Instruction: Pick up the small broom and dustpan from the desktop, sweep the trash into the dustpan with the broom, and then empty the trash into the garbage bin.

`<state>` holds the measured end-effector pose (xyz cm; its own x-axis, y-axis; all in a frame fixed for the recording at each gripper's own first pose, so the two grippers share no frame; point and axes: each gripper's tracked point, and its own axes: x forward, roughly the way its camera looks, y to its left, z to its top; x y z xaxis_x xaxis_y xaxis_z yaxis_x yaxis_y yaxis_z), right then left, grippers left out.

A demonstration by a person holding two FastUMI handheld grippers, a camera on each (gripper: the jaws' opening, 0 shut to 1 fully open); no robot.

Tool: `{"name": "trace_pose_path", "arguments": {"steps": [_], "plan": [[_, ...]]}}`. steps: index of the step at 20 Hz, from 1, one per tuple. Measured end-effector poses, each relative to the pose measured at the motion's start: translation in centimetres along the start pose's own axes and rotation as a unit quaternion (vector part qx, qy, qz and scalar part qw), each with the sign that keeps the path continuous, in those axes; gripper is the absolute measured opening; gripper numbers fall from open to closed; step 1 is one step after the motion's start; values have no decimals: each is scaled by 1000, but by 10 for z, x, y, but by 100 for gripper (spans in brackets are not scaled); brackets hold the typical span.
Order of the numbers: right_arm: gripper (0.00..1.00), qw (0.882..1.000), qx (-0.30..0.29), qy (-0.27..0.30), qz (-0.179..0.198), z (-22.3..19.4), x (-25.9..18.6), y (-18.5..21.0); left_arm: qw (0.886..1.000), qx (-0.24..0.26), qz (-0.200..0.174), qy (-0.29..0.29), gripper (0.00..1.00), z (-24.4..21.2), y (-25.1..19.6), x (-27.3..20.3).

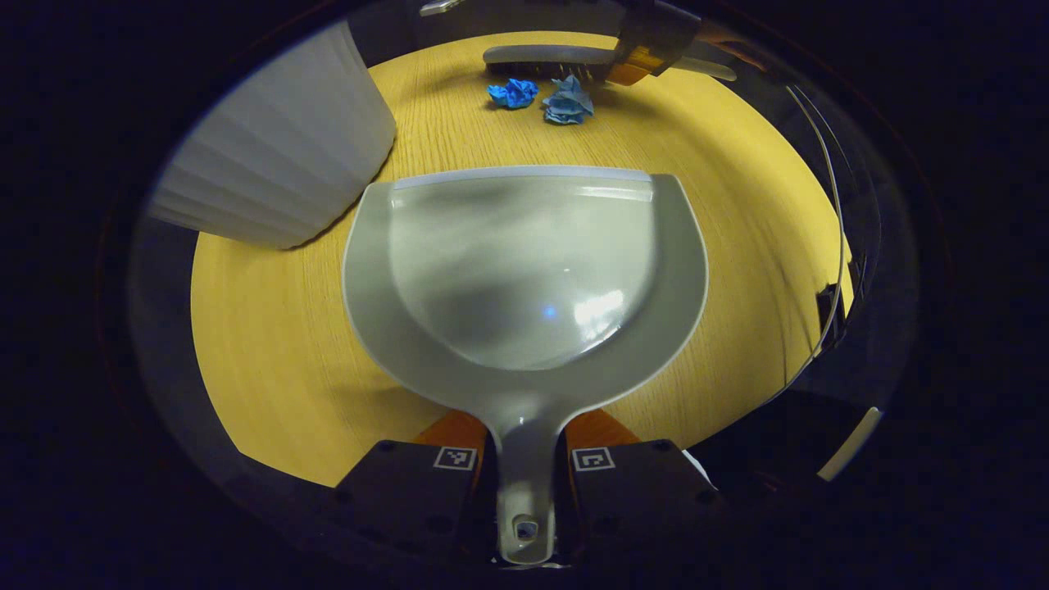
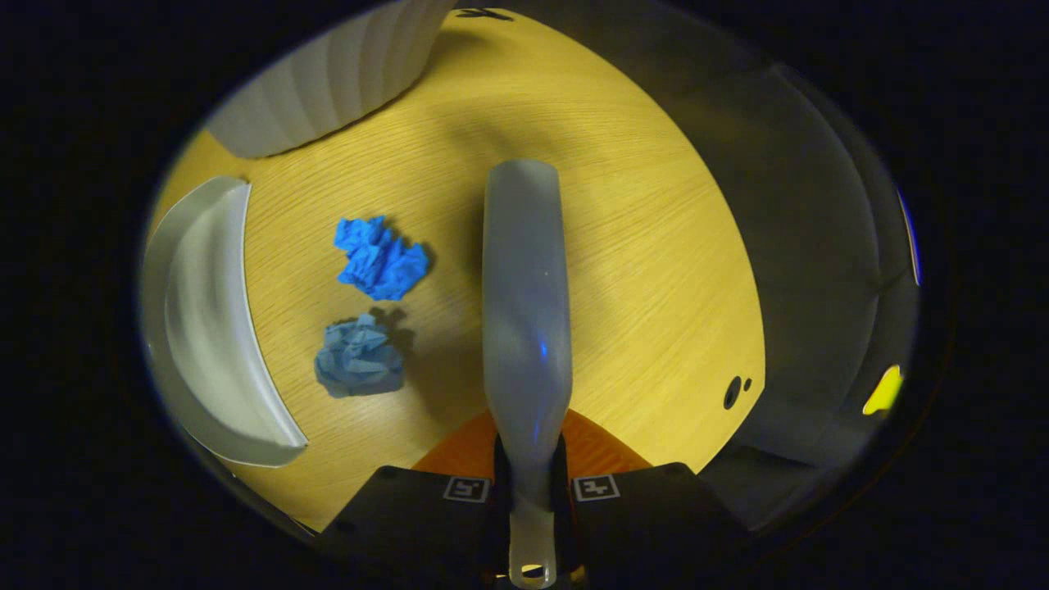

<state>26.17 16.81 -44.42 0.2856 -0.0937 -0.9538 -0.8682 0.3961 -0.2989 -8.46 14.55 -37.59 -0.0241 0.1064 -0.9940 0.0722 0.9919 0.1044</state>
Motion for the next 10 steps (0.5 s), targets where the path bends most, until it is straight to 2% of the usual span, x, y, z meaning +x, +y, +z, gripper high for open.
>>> {"name": "trace_pose_path", "arguments": {"steps": [3, 4, 5, 6, 8, 10], "plan": [[23, 995, -58, 28, 72, -19, 2, 44, 1000, 5, -4, 7, 26, 2, 0, 0], [23, 994, -82, 20, 75, -19, 1, 49, 1000, 4, -5, 5, 26, 3, -1, 1], [23, 990, -98, 26, 96, -27, -4, 59, 1000, 5, -6, 4, 27, 2, 0, 2], [19, 987, -101, 30, 124, -31, -10, 73, 1000, 6, -6, 7, 27, 0, 1, 3], [23, 978, -108, 32, 177, -44, -19, 100, 1000, 15, -8, 10, 26, -4, 2, 0], [23, 971, -118, 27, 207, -52, -22, 112, 999, 33, -6, 1, 26, -7, 6, 0]]}}
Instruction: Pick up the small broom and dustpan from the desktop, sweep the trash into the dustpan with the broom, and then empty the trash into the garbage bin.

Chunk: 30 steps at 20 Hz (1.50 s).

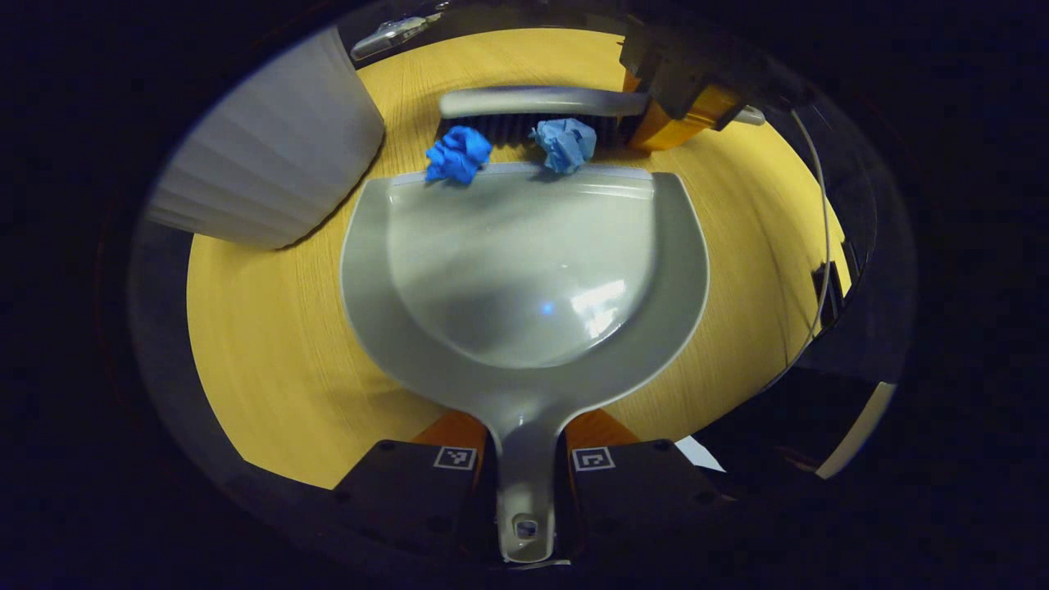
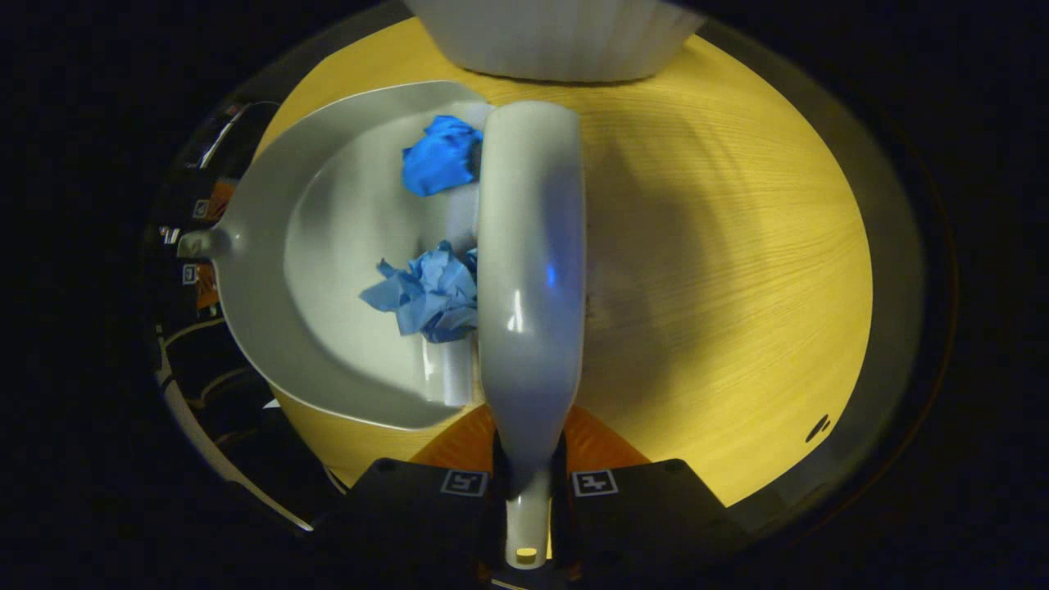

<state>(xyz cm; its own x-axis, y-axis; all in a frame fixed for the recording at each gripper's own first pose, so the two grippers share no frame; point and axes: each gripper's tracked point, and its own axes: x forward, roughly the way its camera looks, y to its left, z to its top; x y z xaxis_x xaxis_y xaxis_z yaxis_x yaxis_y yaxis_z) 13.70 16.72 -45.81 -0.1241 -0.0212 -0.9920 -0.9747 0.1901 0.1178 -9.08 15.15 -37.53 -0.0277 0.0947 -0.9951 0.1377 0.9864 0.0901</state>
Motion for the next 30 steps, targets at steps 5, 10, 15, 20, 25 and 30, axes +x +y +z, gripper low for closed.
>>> {"name": "trace_pose_path", "arguments": {"steps": [5, 10, 15, 20, 25, 30], "plan": [[23, 996, 62, -28, 61, 6, -11, 9, 999, 24, 7, -42, 26, 1, 0, 6], [23, 958, 200, -164, 128, 7, -43, 23, 996, 16, 8, -86, 26, 11, -3, -3], [23, 883, 311, -313, 156, -1, -65, 21, 987, 50, 12, -153, 26, 12, -14, -65], [22, 755, 456, -459, 109, -32, -62, 2, 973, 91, 33, -210, 26, 39, -11, -144], [22, 717, 511, -471, 59, -57, 24, 13, 945, 132, 92, -284, 26, 104, 40, -243], [22, 709, 509, -485, 62, -88, 7, 24, 925, 120, 209, -293, 26, 155, 129, -294]]}}
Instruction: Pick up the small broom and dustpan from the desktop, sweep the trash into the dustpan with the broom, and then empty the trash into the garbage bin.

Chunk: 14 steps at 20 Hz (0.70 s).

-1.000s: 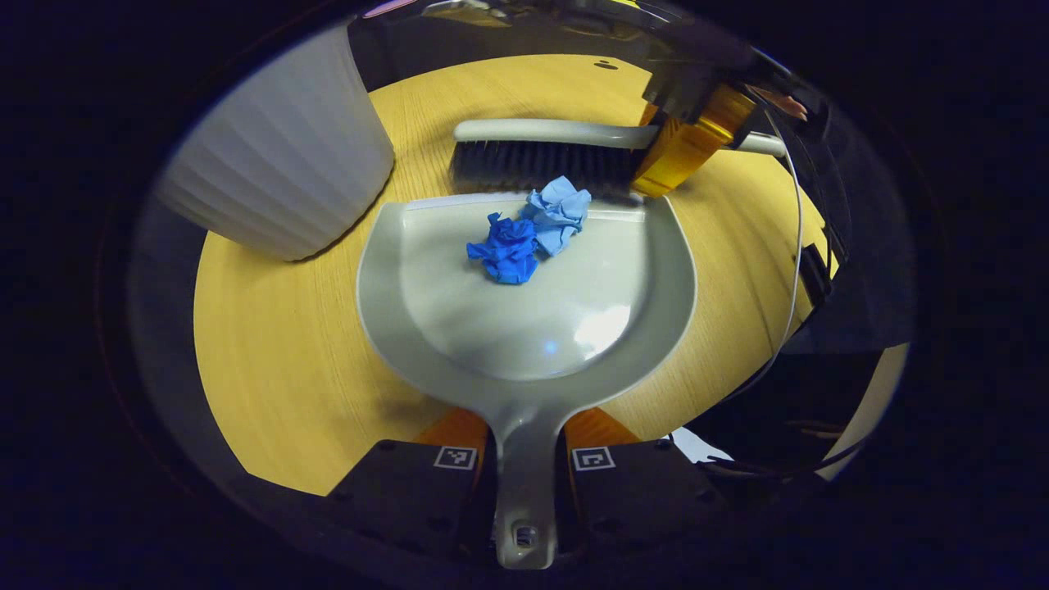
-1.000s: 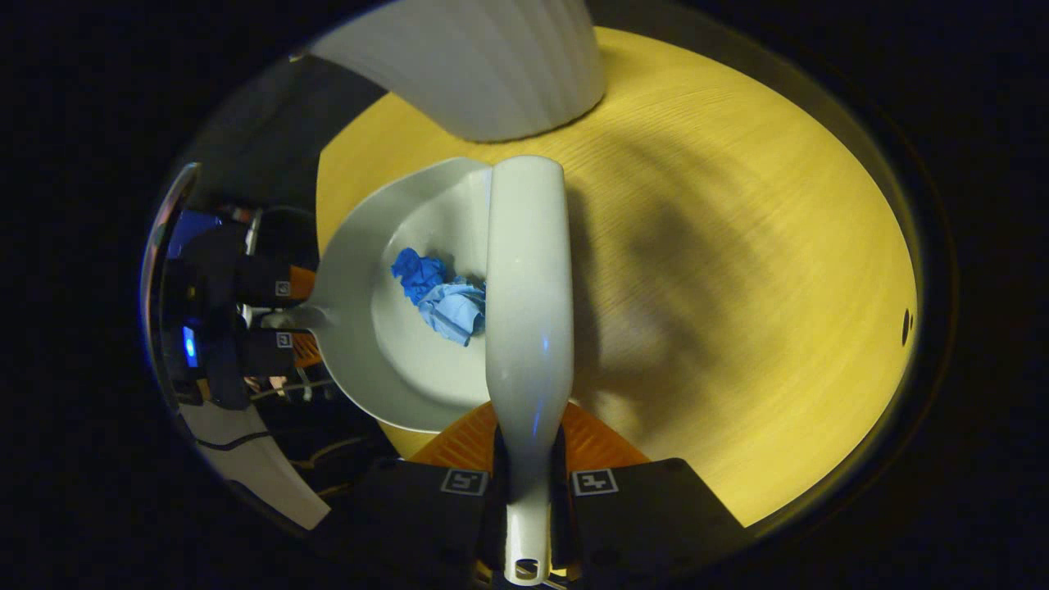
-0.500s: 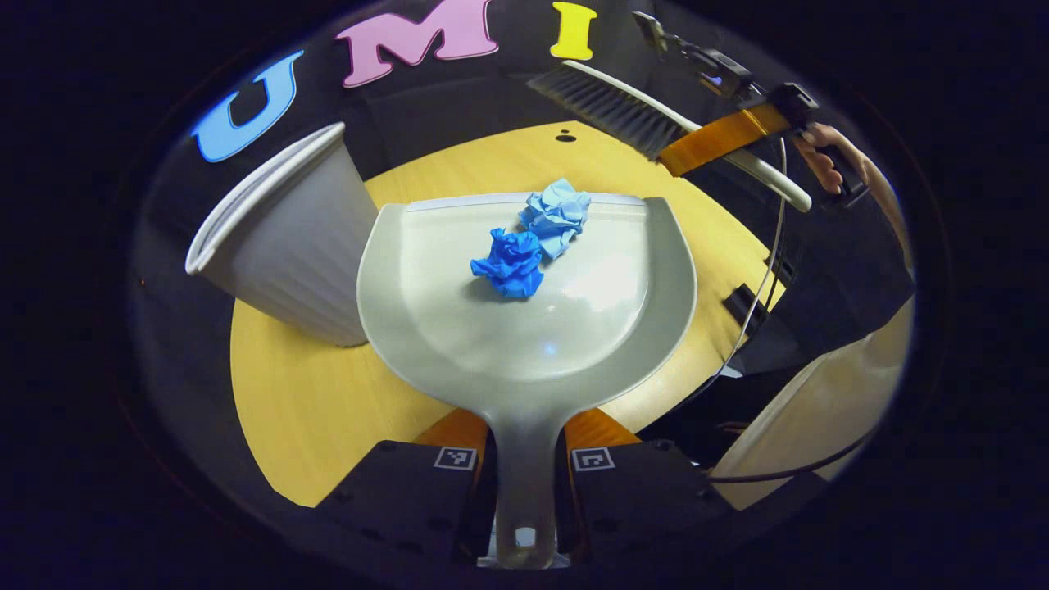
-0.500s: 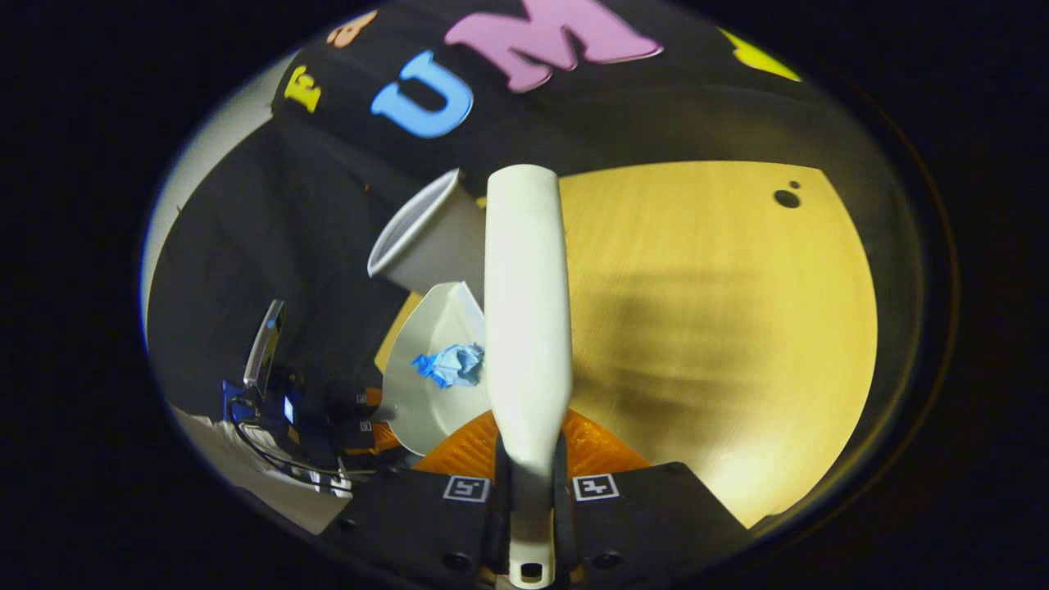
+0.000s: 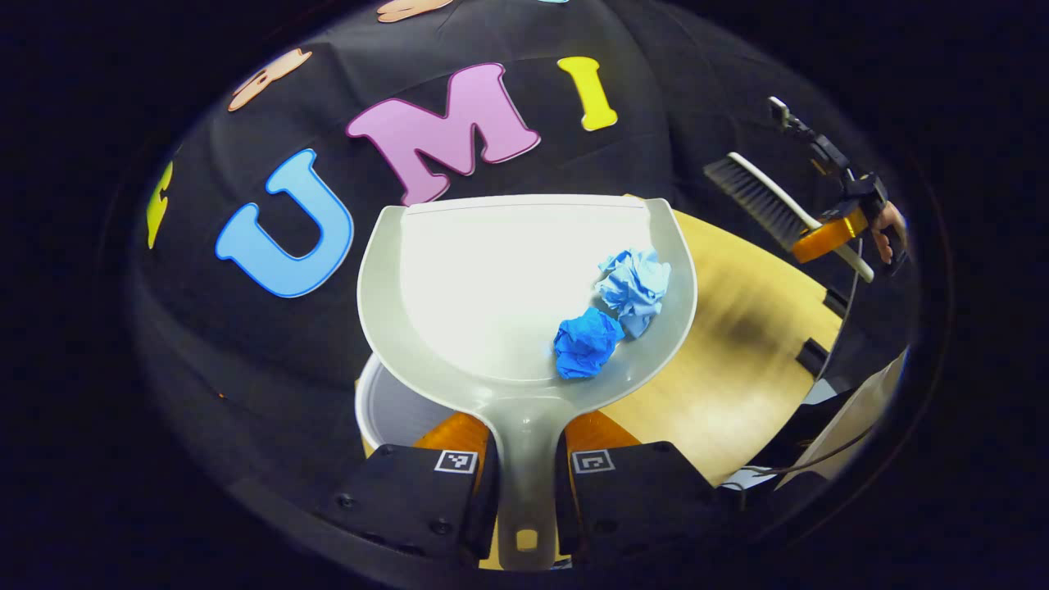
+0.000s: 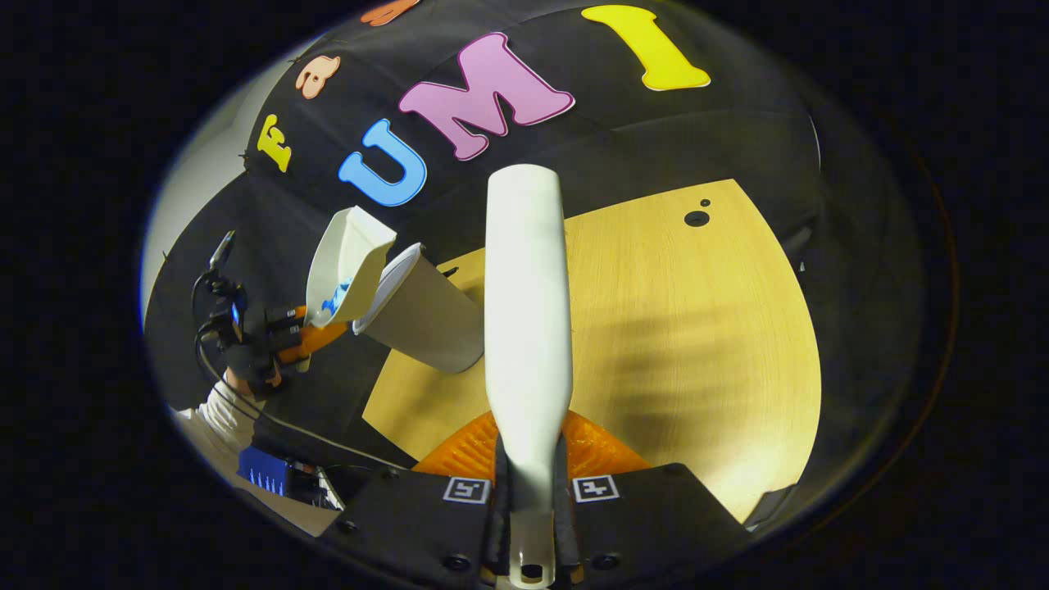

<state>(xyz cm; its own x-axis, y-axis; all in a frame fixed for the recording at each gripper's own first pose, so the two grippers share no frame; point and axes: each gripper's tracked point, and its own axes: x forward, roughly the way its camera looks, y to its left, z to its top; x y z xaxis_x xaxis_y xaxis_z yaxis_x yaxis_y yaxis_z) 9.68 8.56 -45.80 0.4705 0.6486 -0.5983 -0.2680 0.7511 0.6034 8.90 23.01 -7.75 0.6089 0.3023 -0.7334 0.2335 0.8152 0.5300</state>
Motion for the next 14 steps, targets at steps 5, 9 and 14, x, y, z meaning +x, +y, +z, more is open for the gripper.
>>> {"name": "trace_pose_path", "arguments": {"steps": [5, 9, 14], "plan": [[22, 1000, 4, 22, 9, -9, 13, 8, 990, 62, 110, 68, 25, -16, 105, 2], [22, 999, -1, 30, 12, -12, 17, 11, 967, 135, 172, 132, 25, -32, 162, 4], [22, 999, -3, 38, 14, -13, 24, 14, 907, 292, 240, 185, 27, -38, 195, -9]]}}
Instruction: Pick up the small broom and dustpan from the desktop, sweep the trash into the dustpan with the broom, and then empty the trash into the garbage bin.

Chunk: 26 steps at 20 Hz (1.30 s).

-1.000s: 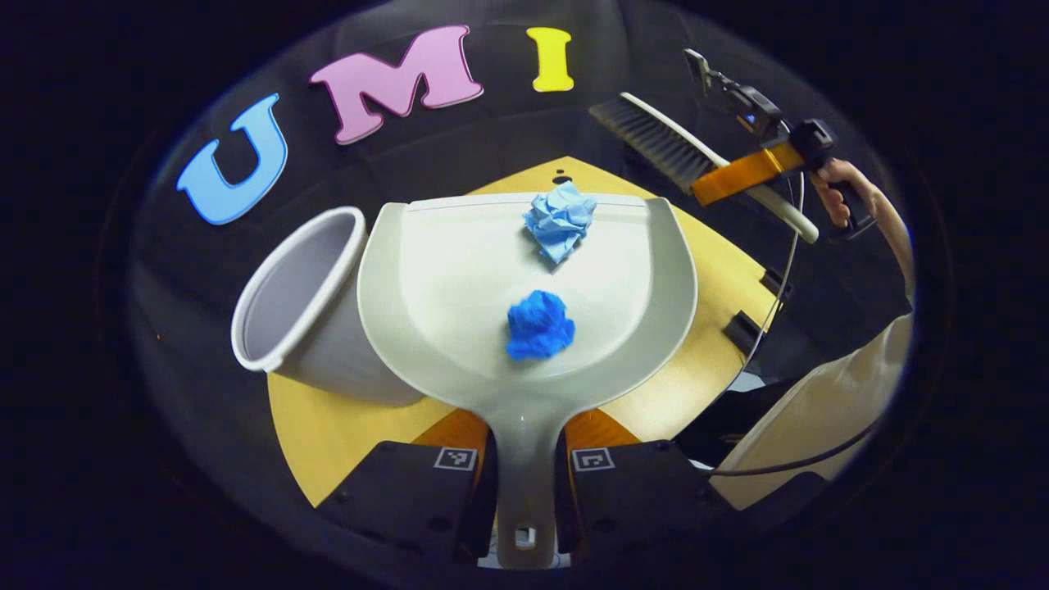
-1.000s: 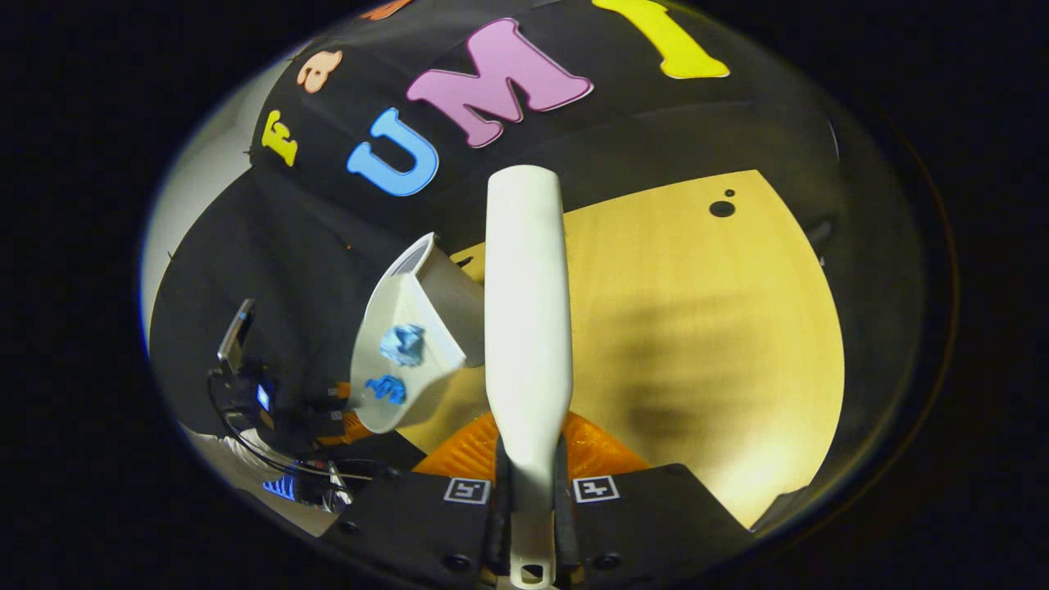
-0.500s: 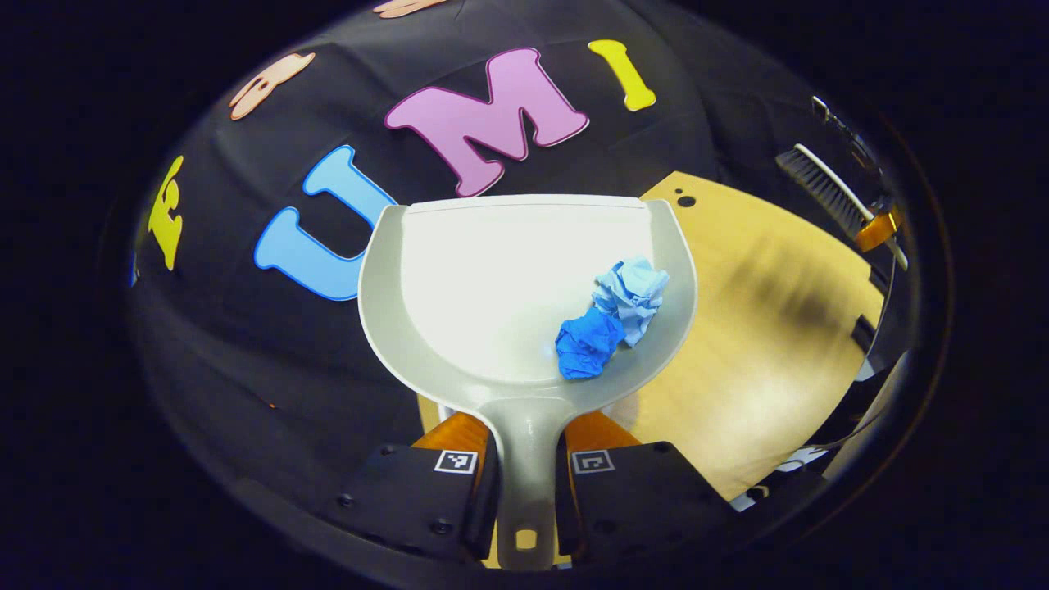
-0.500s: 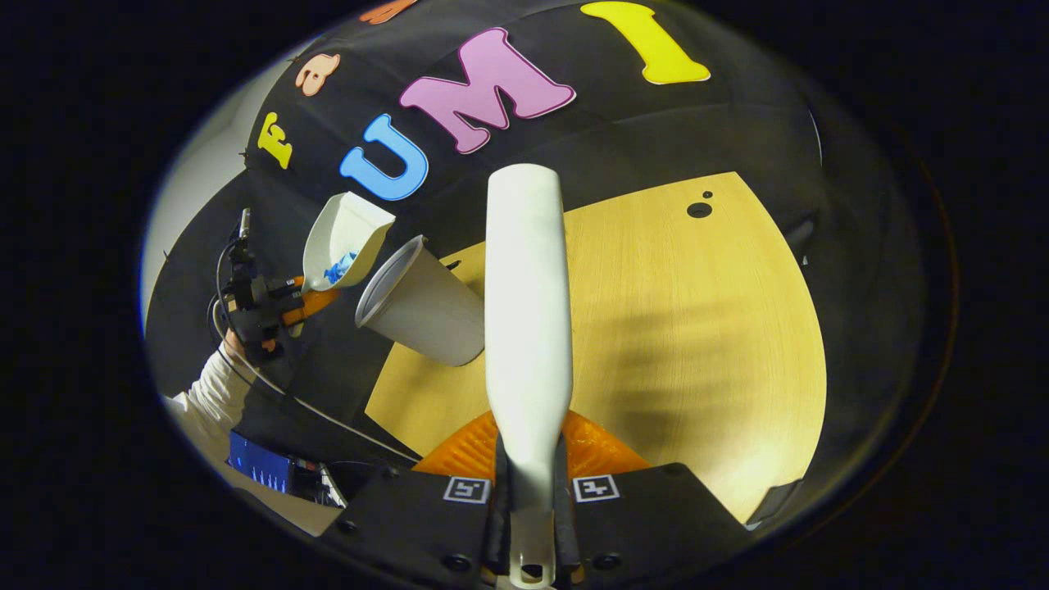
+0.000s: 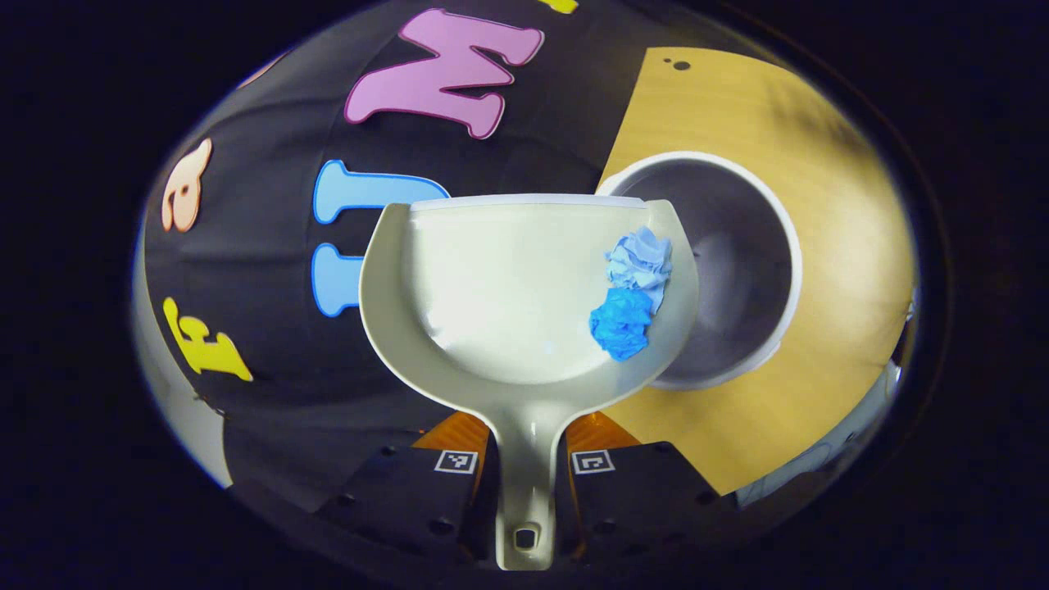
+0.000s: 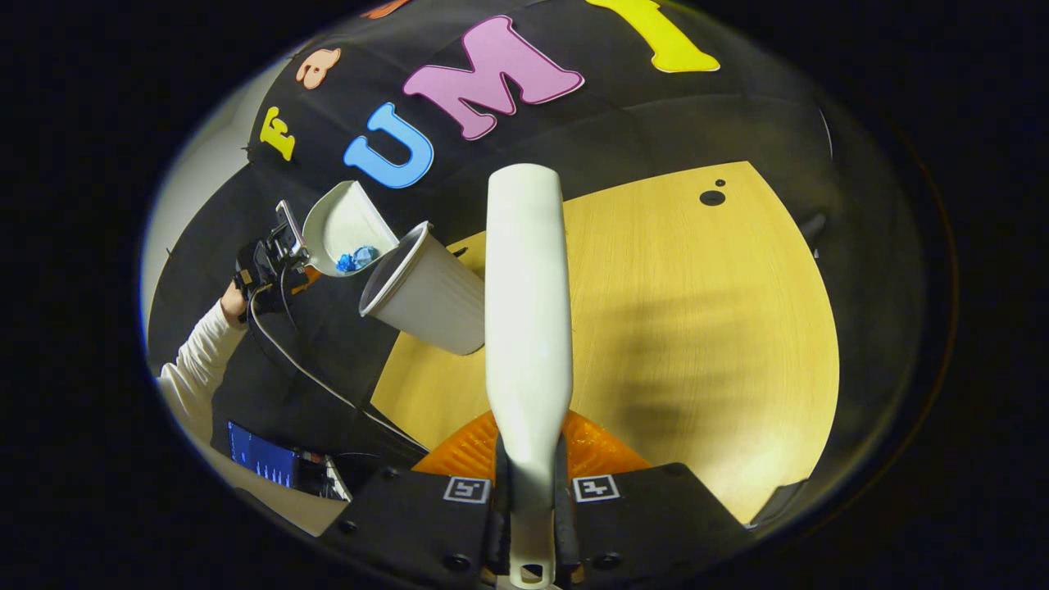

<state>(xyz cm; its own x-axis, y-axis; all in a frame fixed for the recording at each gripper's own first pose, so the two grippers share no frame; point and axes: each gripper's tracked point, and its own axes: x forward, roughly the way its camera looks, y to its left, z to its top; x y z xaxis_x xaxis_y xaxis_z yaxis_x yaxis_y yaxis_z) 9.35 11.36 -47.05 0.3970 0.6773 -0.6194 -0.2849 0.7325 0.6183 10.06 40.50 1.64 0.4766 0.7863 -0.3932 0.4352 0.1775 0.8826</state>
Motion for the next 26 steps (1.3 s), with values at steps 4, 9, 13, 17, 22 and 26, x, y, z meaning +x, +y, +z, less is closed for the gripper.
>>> {"name": "trace_pose_path", "arguments": {"steps": [4, 9, 13, 17, 22, 26], "plan": [[22, 1000, -5, 11, 1, -5, 2, 4, 993, 97, 67, 11, 25, -6, 20, -8], [22, 1000, -10, 10, -3, -5, 3, 3, 960, 224, 170, 7, 26, 0, 33, -15], [22, 999, -16, 5, -28, -4, 0, -4, 983, 122, 129, -33, 25, 10, 24, -19], [23, 999, -29, -11, -39, 15, -3, 8, 986, -46, 109, -114, 25, 40, 8, -32], [22, 986, -64, -131, -78, 94, -30, 42, 929, -299, -2, -217, 25, 98, -31, -61], [22, 956, -29, -242, -165, 153, -65, 35, 851, -436, -133, -262, 25, 163, -82, -105]]}}
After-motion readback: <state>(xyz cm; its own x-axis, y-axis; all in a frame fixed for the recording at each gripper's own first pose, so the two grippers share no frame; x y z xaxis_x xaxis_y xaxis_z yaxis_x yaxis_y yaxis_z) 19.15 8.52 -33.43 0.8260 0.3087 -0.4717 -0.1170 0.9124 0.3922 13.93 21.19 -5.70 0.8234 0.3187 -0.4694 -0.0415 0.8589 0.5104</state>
